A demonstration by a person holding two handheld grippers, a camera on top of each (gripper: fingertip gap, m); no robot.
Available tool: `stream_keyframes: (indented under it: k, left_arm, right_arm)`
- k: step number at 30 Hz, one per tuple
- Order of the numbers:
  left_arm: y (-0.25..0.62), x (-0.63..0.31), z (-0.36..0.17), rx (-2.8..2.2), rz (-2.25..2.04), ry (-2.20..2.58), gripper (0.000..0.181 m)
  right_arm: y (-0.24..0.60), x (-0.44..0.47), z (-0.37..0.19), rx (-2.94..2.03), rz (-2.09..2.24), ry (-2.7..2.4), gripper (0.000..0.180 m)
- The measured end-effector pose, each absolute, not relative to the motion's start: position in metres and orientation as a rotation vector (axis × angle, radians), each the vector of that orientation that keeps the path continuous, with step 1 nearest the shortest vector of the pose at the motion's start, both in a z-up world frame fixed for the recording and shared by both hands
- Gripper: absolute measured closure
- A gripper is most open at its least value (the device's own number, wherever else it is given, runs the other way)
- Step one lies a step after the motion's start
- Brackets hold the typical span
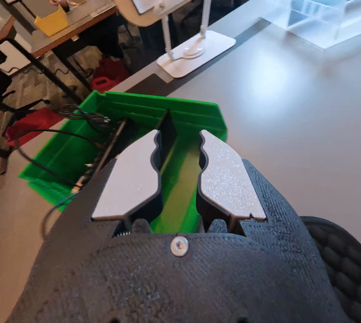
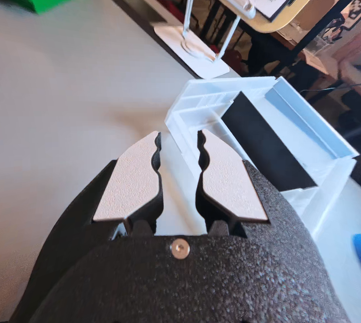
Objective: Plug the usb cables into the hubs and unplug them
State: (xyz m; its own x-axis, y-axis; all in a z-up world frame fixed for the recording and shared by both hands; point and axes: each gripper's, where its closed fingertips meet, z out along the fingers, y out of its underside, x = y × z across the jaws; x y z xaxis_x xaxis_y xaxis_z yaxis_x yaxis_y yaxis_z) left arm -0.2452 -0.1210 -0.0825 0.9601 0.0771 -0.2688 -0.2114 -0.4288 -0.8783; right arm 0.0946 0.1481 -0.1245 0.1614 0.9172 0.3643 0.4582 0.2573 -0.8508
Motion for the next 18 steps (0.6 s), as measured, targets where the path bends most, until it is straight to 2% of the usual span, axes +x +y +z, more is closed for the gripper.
stream_keyframes:
  k: [1, 5, 10, 14, 18]
  left_arm:
    - [-0.119, -0.259, -0.072, -2.006, 0.341, 0.082, 0.143]
    - [-0.095, -0.327, -0.068, -2.201, 0.413, 0.066, 0.142]
    - [-0.085, -0.412, -0.133, -2.682, 0.501, 0.085, 0.131]
    - [-0.084, -0.445, -0.182, -2.871, 0.461, 0.019, 0.124]
    - [-0.077, -0.449, -0.2, -2.947, 0.376, 0.107, 0.135]
  right_arm:
    - [0.142, 0.094, -0.12, -1.383, 0.626, -1.426, 0.144]
    - [0.134, 0.091, -0.131, -1.452, 0.763, -1.379, 0.145]
    - [0.127, 0.086, -0.149, -1.481, 0.786, -1.414, 0.146]
    - [0.124, 0.083, -0.15, -1.462, 0.793, -1.432, 0.148]
    - [0.122, 0.083, -0.154, -1.457, 0.837, -1.443, 0.149]
